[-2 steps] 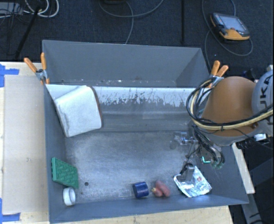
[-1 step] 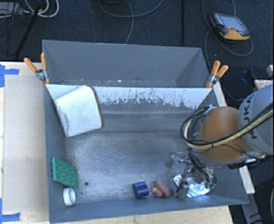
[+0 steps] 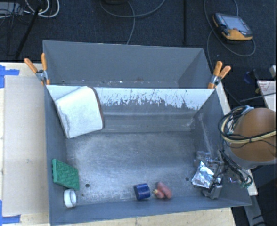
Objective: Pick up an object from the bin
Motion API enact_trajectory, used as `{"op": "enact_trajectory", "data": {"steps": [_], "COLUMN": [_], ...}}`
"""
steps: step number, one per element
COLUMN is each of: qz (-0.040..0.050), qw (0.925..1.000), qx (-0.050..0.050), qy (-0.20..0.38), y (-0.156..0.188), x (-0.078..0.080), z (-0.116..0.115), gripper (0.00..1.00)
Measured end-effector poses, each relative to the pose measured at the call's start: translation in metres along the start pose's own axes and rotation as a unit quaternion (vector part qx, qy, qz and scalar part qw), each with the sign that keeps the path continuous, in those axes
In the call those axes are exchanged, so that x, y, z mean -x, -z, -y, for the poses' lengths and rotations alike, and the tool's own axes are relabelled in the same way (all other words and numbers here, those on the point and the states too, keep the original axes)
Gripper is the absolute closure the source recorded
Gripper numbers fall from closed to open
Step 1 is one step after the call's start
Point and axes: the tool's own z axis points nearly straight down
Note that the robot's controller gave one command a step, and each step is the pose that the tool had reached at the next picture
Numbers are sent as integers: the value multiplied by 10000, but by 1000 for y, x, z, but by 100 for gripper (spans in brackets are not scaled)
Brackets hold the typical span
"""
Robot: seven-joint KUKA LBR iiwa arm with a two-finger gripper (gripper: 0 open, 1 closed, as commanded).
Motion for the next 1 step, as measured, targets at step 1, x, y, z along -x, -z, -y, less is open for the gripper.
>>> {"op": "enact_trajectory", "data": {"steps": [1], "qz": [-30], "qw": [10000], "qx": [28], "qy": [36], "y": [-1], "x": [0], "z": [-5], "gripper": [100]}}
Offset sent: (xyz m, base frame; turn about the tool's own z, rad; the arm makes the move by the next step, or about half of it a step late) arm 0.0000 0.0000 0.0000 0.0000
